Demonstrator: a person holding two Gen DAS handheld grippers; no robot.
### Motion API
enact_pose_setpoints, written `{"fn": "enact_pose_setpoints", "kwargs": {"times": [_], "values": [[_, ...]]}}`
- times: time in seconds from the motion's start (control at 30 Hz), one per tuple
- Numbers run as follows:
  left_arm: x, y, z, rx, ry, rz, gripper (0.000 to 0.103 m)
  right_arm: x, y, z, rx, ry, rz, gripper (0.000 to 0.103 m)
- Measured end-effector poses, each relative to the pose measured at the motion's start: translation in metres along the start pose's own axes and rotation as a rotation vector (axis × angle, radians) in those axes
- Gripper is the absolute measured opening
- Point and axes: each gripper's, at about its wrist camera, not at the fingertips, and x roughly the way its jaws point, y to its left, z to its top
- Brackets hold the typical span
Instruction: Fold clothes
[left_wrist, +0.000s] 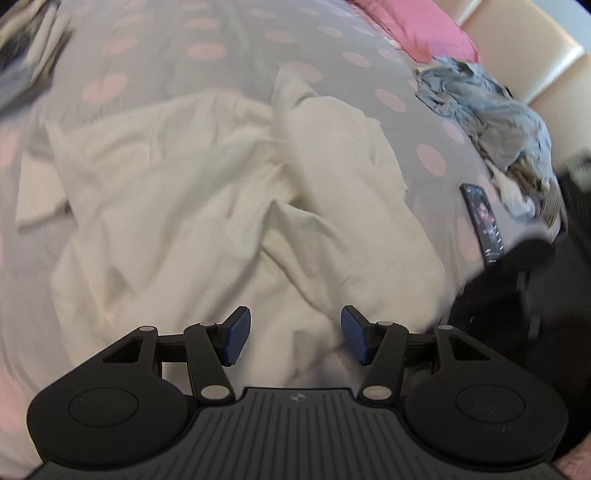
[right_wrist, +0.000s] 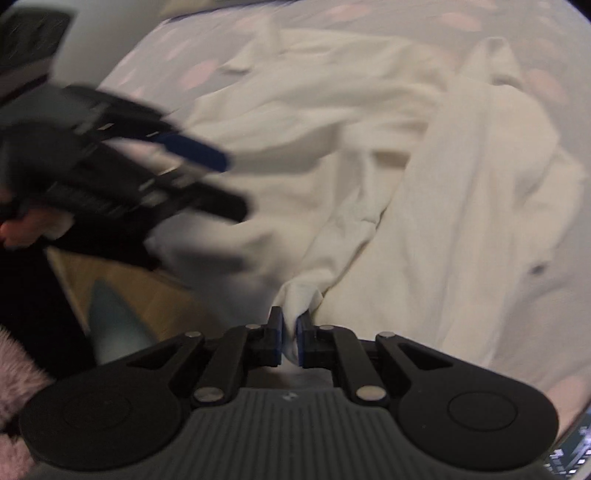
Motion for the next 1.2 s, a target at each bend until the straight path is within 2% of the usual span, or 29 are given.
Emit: {"fn": "enact_pose_setpoints", "kwargs": {"times": [0.13,0.37,0.4,0.43,0.5,0.6,0.7,0.73,0.83,1.0,1.1,1.2], "values": [[0.004,0.009,-0.007,-0.097,0.001,-0.042,0.053,0.011,0.035,-0.011,-0.092,0.03,0.059,0.009],[0.015,0.003,-0.012,-0.074,0.026,0.023,0.053,0.018,0.066,-0.016,-0.193,0.073,0.173,0.009],[0.018,0.002,-0.013,-0.066,0.034,0.036,0.047,0.019,0.067,-0.016,-0.195,0.074,0.175,0.009],[0.02,0.001,-0.014,-0.057,0.041,0.05,0.032,0.019,0.068,-0.015,-0.197,0.074,0.176,0.009],[0.024,-0.001,-0.015,-0.04,0.056,0.076,0.019,0.02,0.068,-0.014,-0.191,0.077,0.179,0.009],[0.031,-0.005,-0.018,-0.015,0.079,0.116,0.006,0.022,0.07,-0.014,-0.191,0.082,0.172,0.009],[0.031,-0.005,-0.022,0.001,0.087,0.162,0.002,0.022,0.072,-0.013,-0.189,0.085,0.163,0.014],[0.029,-0.003,-0.023,0.004,0.085,0.179,0.001,0.02,0.071,-0.012,-0.186,0.079,0.154,0.017],[0.019,0.009,-0.029,-0.03,0.086,0.198,0.001,0.012,0.067,-0.008,-0.179,0.045,0.082,0.04],[-0.002,0.03,-0.043,-0.097,0.064,0.21,0.0,-0.006,0.052,0.004,-0.155,-0.034,-0.094,0.04],[-0.009,0.038,-0.052,-0.142,0.05,0.169,0.0,-0.014,0.043,0.016,-0.161,-0.058,-0.176,0.04],[-0.009,0.028,-0.049,-0.108,0.034,0.169,0.002,-0.019,0.039,0.034,-0.184,-0.07,-0.223,0.04]]}}
